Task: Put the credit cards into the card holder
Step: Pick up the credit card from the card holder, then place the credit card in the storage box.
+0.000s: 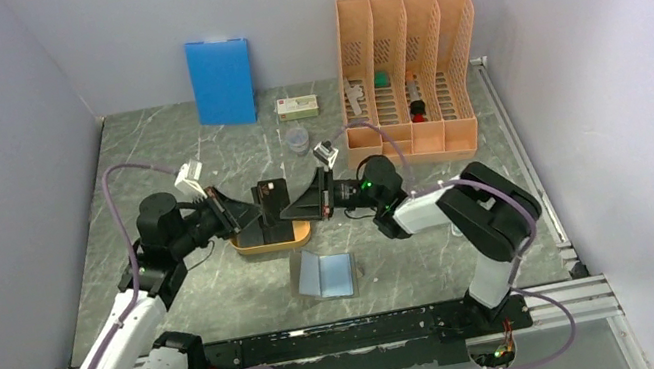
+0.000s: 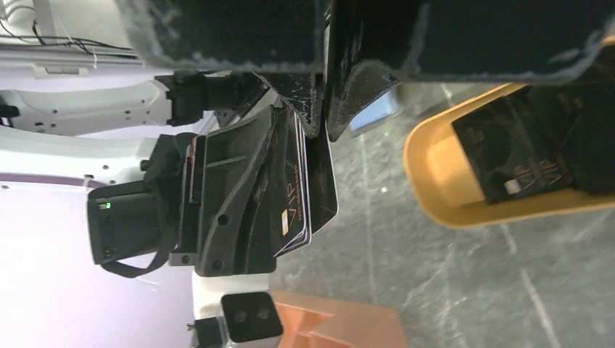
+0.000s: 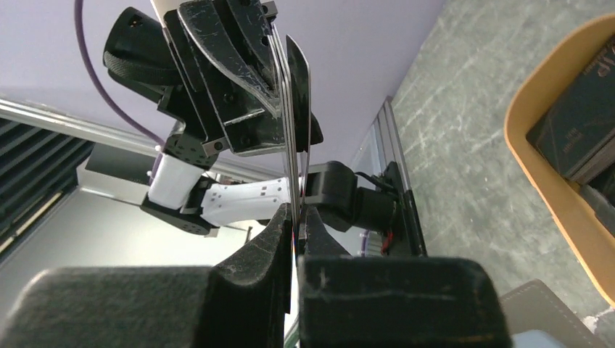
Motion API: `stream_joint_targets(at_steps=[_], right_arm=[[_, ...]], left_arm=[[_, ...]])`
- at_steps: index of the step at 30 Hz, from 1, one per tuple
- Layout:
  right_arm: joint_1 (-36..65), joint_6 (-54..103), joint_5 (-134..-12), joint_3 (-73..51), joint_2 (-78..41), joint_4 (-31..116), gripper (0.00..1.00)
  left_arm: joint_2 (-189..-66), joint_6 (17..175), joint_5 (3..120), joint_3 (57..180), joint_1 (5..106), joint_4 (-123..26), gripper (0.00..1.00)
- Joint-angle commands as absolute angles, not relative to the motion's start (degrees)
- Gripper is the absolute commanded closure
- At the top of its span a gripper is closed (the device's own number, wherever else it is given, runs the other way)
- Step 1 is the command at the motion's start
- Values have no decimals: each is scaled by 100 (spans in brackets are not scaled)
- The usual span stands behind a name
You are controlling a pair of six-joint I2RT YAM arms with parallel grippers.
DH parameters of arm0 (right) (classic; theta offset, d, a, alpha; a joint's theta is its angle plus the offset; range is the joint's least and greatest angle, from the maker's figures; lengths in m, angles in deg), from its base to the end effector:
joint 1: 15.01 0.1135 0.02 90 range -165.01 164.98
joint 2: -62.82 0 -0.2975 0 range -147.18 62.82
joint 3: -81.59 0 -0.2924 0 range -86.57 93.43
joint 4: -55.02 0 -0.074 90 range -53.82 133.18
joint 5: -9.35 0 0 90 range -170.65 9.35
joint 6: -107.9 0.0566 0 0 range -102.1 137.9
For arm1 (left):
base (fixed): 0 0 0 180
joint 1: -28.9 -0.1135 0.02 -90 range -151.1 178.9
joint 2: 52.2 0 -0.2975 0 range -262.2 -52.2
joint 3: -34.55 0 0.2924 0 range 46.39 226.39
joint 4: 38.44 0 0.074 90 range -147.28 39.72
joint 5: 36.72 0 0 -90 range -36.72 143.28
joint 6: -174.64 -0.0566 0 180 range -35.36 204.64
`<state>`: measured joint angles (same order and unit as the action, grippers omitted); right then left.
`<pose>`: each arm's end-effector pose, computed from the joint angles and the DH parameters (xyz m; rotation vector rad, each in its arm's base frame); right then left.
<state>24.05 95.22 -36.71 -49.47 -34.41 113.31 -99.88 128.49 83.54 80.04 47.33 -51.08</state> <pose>0.2587 0.2605 0.2103 -0.2143 1.8669 2.0754 0.2098 -0.1000 0.2908 -0.0330 1.9792 -1.2198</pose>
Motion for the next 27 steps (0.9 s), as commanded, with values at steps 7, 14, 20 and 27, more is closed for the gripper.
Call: stream_joint_targets(at_steps=[7,14,20,27], right_arm=[[2312,10104,-3061,-4887,-4601,13085,99],[2172,10336,-3024,-4962,-4877,13524,100],[2137,9267,-3363,-4844,-4565,11537,100],[2475,7839,-4436,-3984,-4281,8121,100]], left_arm=[[-9868,12466,7446,7704,4227,-5266,95],[-9911,12417,7292,7842,4182,-5412,95],[-9889,12212,6222,8361,4173,-6500,95],[-9717,11874,5058,9085,4196,-7607,95]])
